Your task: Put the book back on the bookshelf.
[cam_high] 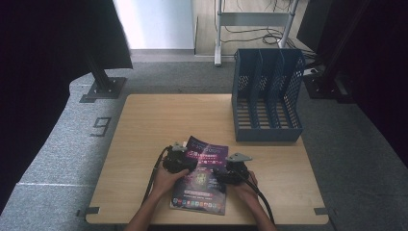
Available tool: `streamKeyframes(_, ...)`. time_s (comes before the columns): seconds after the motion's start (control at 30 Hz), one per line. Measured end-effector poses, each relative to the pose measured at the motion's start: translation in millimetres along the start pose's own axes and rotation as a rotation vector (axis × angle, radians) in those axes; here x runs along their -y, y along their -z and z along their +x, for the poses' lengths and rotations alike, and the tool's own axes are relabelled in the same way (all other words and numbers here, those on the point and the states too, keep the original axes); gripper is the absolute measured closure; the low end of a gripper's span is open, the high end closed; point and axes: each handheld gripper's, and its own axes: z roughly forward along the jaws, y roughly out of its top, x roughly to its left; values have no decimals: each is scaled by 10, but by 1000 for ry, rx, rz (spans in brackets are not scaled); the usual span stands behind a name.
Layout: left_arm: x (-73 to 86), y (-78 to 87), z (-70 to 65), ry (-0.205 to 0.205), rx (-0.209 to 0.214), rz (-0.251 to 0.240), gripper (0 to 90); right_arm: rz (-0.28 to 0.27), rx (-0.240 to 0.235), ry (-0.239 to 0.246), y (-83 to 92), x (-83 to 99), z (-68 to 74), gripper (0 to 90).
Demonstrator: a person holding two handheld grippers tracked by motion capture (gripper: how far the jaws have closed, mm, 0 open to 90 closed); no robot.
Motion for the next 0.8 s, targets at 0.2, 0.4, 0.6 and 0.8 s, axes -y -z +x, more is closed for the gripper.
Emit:
streamKeyframes(0.2, 5, -1, -19, -20, -14, -5, 575, 0, 0, 0, 0, 0, 0, 256)
streamKeyframes(0.4, 6, -4, -12, -25, -13, -13, 616, -1, 1, 0, -1, 0, 1, 256)
streamKeyframes(0.6, 8, -21, -21, -33, -14, -18, 610, 0, 1, 0, 0, 0, 1, 256)
streamKeyframes(0.8, 17, -13, -38, -58, -22, -52, 679, 0, 1, 1, 0, 0, 0, 256)
